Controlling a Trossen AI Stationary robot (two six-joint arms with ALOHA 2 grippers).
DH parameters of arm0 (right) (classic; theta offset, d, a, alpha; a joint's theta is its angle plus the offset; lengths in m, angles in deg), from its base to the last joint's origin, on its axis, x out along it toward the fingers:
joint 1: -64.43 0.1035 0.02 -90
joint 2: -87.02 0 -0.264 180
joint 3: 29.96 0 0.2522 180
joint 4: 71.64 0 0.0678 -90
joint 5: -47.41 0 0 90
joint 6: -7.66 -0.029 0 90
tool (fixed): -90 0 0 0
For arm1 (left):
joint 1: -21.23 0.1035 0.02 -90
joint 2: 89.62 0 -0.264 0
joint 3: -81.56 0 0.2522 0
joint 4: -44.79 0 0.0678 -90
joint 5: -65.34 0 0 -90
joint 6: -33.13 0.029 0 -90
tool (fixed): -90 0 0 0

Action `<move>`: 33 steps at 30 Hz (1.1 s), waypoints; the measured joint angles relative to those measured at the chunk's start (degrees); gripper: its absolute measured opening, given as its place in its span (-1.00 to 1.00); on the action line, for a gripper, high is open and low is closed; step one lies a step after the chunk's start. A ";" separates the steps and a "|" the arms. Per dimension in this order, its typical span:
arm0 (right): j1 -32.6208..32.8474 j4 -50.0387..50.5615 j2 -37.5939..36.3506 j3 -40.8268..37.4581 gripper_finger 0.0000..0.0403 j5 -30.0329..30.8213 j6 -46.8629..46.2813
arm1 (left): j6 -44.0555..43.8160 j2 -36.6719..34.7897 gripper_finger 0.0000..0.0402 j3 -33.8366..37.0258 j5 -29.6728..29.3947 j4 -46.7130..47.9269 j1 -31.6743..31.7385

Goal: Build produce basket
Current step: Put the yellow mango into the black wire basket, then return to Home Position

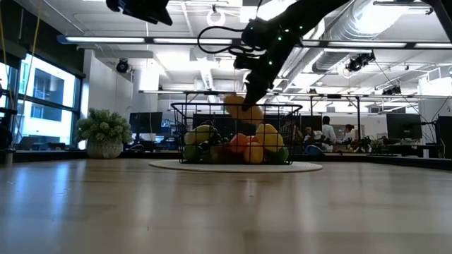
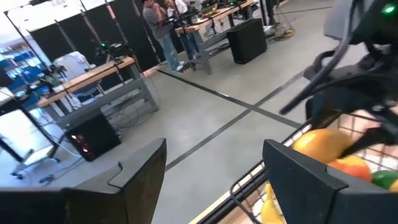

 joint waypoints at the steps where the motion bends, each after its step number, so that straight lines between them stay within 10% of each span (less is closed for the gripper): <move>1: 0.10 0.18 0.26 0.53 0.33 1.53 0.31 | -0.57 0.00 0.27 0.00 0.38 0.00 0.00; 20: 0.21 9.71 -0.07 8.70 0.37 1.39 -7.88 | -10.66 0.00 0.27 0.00 5.34 0.09 -6.74; 33: 1.35 17.16 -1.60 13.79 0.37 -11.42 -16.60 | -31.66 -3.09 0.27 1.12 16.90 14.81 -12.73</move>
